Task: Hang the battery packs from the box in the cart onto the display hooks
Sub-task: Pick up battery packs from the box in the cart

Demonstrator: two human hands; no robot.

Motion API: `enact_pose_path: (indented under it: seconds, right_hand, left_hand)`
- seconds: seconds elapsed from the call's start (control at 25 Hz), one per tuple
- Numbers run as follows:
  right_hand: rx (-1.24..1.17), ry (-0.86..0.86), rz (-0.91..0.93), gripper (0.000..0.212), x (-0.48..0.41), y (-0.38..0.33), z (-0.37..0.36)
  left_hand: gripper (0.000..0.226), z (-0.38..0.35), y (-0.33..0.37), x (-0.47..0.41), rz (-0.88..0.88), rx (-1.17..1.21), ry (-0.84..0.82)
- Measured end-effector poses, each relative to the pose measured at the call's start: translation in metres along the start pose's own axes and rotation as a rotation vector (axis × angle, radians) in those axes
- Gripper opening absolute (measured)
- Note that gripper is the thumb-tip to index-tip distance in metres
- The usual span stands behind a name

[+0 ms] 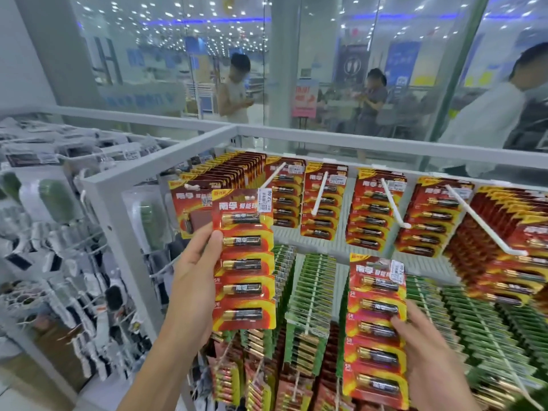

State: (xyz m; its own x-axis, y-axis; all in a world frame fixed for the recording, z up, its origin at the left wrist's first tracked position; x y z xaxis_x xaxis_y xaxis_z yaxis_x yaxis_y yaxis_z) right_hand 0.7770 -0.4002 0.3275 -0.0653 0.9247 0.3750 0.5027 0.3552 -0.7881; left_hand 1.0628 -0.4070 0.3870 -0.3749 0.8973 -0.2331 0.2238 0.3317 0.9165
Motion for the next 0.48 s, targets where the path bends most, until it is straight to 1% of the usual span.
enact_pose_path:
  seconds: [0.16, 0.48]
  right_hand:
    - [-0.016, -0.012, -0.012, 0.030, 0.004, 0.001, -0.002]
    - [-0.014, 0.000, -0.010, 0.029, 0.018, -0.001, -0.002]
  left_hand:
    - [0.020, 0.003, 0.003, -0.001, 0.028, -0.033, -0.006]
    - [0.022, -0.005, 0.003, -0.012, 0.060, -0.092, -0.005]
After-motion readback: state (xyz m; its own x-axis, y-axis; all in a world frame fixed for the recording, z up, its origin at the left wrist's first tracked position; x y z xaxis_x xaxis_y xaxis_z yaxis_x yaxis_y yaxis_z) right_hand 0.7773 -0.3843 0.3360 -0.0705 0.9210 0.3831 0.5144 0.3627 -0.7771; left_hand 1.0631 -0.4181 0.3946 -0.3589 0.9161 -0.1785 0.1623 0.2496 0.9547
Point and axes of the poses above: each hand's wrist, its own x-axis away from the middle knuckle, its own z-axis out of the back of the hand, y = z × x, the point moved 1 cm from there along -x, towards the middle knuckle, and after that the axes turned 9 degrees about -z, right-handed, at the moved point
